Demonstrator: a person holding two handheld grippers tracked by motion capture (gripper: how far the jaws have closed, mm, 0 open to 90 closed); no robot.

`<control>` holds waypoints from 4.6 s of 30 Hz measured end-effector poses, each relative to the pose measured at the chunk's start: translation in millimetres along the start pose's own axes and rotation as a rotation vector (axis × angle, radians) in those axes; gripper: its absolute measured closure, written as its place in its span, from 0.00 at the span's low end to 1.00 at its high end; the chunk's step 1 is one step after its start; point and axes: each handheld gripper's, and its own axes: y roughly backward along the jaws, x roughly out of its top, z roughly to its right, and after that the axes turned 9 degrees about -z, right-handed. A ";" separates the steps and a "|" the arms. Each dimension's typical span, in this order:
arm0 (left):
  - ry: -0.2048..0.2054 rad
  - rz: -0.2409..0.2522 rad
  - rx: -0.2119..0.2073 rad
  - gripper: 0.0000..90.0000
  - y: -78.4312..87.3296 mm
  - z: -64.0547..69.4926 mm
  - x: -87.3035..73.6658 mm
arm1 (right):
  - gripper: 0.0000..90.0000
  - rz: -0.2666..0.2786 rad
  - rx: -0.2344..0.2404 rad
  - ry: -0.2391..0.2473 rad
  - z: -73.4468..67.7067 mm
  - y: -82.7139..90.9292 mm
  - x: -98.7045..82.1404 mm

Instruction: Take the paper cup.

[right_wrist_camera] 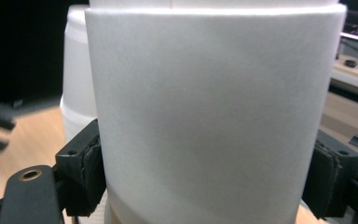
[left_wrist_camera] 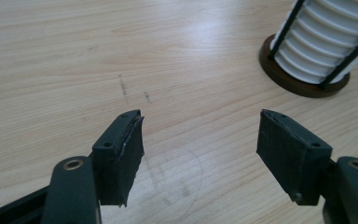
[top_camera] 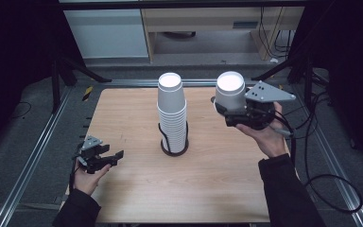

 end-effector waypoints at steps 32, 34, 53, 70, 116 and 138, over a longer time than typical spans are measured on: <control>-0.283 0.011 -0.279 0.34 15.2 58.2 35.7 | 0.18 -0.191 0.467 0.165 -25.5 -19.8 -89.3; -0.300 0.013 -0.293 0.34 15.8 63.3 38.8 | 0.19 -0.205 0.500 0.171 -28.1 -23.0 -90.8; -0.431 0.025 -0.407 0.34 16.9 102.0 58.1 | 0.18 -0.286 0.666 0.204 -42.8 -43.3 -99.2; -0.495 0.031 -0.499 0.28 19.8 133.3 76.2 | 0.18 -0.338 0.753 0.245 -59.8 -63.7 -98.8; -0.657 -0.156 -0.581 0.21 -11.0 187.3 101.7 | 0.18 -0.424 0.814 0.348 -86.1 -84.5 -97.6; -0.690 -0.249 -0.587 0.22 -21.2 198.2 103.2 | 0.19 -0.446 0.843 0.362 -92.0 -87.7 -95.7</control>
